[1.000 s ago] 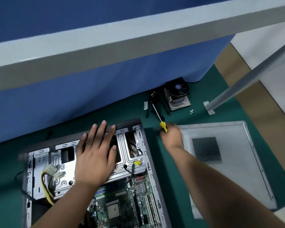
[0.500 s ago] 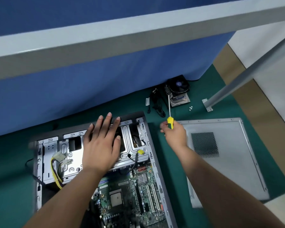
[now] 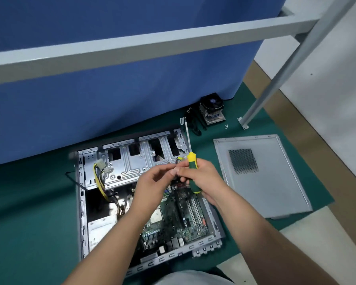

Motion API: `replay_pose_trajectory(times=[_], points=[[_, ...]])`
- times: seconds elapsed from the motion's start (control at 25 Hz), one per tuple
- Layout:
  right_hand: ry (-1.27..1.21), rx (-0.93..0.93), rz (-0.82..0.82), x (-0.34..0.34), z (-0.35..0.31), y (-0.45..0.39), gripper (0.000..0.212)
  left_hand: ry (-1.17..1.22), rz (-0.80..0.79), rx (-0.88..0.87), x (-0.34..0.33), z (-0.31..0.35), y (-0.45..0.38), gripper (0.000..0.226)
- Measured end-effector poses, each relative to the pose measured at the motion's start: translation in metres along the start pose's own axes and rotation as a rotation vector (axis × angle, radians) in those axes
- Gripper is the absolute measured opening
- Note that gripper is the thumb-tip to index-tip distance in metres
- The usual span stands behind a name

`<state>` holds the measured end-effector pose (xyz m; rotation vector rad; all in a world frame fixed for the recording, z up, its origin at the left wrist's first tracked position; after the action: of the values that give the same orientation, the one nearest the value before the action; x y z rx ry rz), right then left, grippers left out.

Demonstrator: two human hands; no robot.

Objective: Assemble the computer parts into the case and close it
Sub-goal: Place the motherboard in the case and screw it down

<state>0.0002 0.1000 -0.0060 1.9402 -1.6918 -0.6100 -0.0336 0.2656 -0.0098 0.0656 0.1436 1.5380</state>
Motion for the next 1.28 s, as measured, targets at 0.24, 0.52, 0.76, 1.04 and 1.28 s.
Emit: replay_pose_trajectory(times=[0.24,0.52,0.76,1.04,1.28], points=[[0.012,-0.068,-0.163,-0.010,0.009,0.022,0.024,0.341,-0.142,0.259,0.017,-0.007,0.023,0.032],[0.043,-0.077,-0.224,-0.009,0.013,0.027,0.023,0.424,-0.128,0.302,0.017,-0.009,0.029,0.037],[0.133,-0.045,-0.165,0.005,0.016,0.019,0.019,0.401,-0.017,0.375,0.011,-0.021,0.031,0.015],[0.491,-0.264,0.348,0.106,0.062,-0.038,0.017,0.328,0.134,0.453,0.022,-0.037,0.029,0.012],[0.798,-0.338,0.487,0.116,0.116,-0.062,0.019,0.252,0.200,0.461,0.022,-0.046,0.026,0.012]])
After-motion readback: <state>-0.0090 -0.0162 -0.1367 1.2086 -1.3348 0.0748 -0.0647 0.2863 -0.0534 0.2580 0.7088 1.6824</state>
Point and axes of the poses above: each hand's wrist, its own y-axis away from the middle knuckle, its own x-axis out of the back of the hand, z = x × y, the point moved 3 cm from there along -y, towards the middle knuckle, and after that the axes turned 8 degrees about -x, right-handed, at the moved point
